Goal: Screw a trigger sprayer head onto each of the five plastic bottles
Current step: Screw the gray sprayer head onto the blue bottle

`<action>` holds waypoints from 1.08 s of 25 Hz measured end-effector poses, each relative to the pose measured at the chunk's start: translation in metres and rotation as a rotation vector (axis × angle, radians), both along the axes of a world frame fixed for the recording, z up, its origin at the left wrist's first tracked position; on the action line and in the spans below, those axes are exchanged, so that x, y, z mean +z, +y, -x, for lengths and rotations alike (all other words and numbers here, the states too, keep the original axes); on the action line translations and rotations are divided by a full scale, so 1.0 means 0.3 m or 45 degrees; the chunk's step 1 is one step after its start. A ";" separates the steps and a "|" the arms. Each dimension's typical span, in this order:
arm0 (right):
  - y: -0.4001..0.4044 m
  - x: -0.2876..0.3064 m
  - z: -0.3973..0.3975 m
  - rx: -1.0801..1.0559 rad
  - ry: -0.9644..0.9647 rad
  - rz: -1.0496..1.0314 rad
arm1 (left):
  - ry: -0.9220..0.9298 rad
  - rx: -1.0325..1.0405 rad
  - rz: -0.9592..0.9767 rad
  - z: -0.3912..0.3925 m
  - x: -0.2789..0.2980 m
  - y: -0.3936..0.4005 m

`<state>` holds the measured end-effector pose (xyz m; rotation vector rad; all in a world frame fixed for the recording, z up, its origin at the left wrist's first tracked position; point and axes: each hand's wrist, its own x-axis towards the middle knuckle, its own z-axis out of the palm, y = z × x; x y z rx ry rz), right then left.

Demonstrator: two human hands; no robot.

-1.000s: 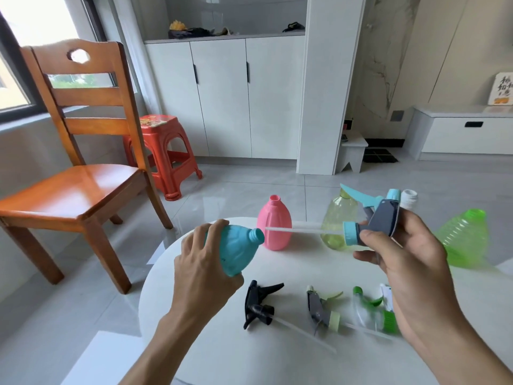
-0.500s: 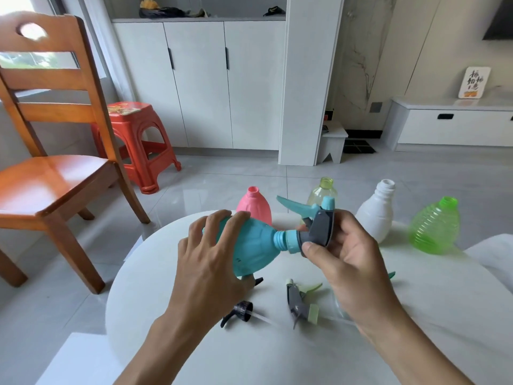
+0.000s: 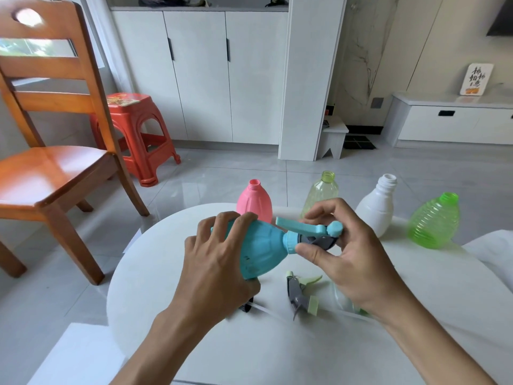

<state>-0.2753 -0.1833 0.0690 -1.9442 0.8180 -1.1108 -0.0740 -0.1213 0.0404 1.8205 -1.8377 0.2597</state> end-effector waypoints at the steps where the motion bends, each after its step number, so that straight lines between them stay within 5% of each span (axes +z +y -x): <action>1: 0.002 0.003 -0.005 -0.007 -0.051 -0.053 | -0.008 0.002 0.014 0.003 0.000 0.001; 6: -0.010 0.006 -0.026 -0.115 -0.325 -0.530 | -0.081 0.046 0.108 0.009 0.012 0.001; 8: -0.015 -0.011 -0.037 -0.213 -0.239 -0.714 | -0.082 0.045 0.099 0.016 0.012 0.000; 11: -0.007 -0.024 -0.025 -0.290 0.452 -0.175 | -0.042 0.048 0.066 0.005 0.005 -0.004; 15: -0.012 0.010 0.027 -0.132 0.735 0.558 | 0.147 0.010 0.034 -0.016 0.007 -0.009; 17: -0.009 0.004 0.025 -0.170 0.634 0.550 | 0.131 -0.015 0.057 -0.019 0.005 -0.007; 20: 0.006 0.000 -0.005 -0.125 0.280 -0.316 | 0.034 -0.009 0.074 -0.026 0.003 -0.002; 22: 0.019 -0.002 -0.009 -0.025 0.214 -0.625 | -0.023 0.006 0.064 -0.023 -0.001 0.001; 27: 0.017 0.003 -0.013 -0.007 0.022 -0.259 | 0.036 0.014 0.149 -0.007 -0.007 -0.008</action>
